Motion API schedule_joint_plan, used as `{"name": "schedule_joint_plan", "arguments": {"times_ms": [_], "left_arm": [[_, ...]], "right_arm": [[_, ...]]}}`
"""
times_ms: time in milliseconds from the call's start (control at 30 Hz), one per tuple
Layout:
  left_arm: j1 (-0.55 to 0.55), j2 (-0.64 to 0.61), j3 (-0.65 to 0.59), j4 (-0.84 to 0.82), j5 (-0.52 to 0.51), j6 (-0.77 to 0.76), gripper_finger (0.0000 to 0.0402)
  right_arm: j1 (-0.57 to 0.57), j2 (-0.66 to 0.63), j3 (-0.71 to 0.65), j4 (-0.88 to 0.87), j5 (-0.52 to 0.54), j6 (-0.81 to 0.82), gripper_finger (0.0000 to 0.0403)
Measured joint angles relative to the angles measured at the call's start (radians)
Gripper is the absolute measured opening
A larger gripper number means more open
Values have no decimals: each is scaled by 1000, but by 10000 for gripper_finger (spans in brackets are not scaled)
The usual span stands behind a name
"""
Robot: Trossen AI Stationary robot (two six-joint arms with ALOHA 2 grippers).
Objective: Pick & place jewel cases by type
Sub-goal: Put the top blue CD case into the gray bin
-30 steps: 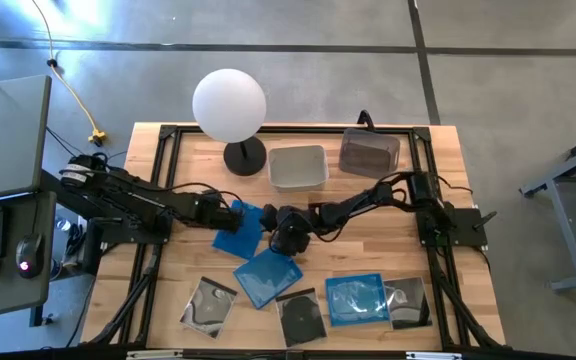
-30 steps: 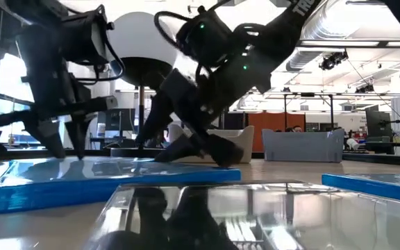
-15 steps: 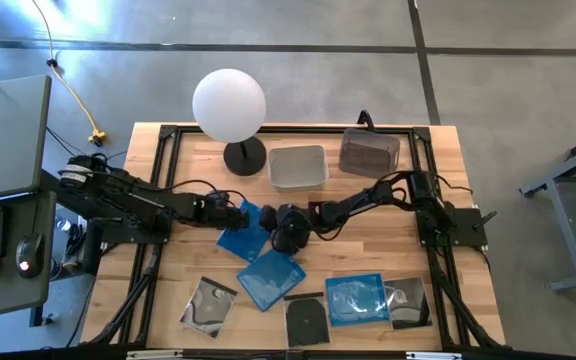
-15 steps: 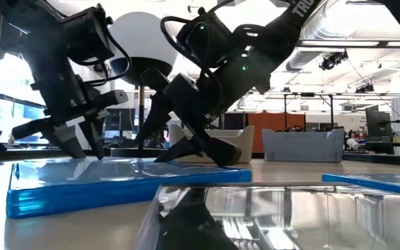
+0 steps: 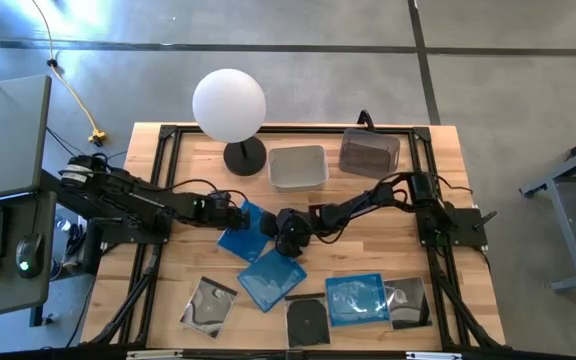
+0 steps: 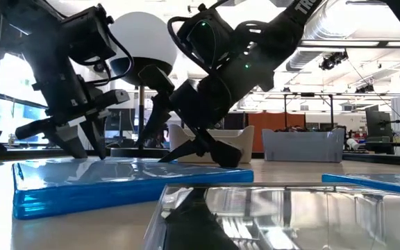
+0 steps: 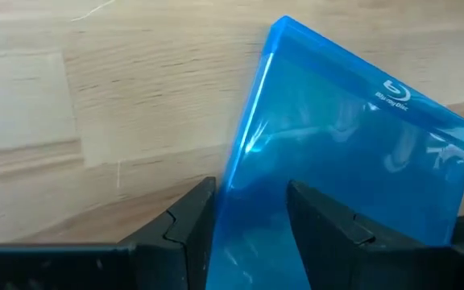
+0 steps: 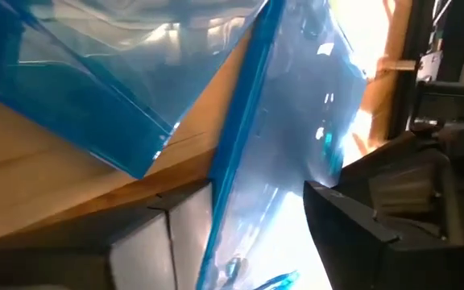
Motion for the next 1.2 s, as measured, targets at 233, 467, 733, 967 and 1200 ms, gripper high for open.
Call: {"name": "schedule_joint_plan", "arguments": {"times_ms": [233, 467, 733, 967, 1200], "left_arm": [[0, 2, 16, -47, 11, -35, 147], [0, 1, 16, -39, 11, -40, 147], [0, 0, 17, -39, 18, -51, 147], [-2, 0, 17, -12, 39, -54, 147], [-3, 0, 17, 9, 71, -57, 147]], "right_arm": [[-2, 0, 1, -14, 36, 118, 109], [-3, -1, 0, -24, 127, 174, 76], [-5, -16, 0, -33, 141, 171, 61], [-7, -66, -6, -88, 100, 177, 42], [-6, -77, -10, -133, 117, 125, 29]]}}
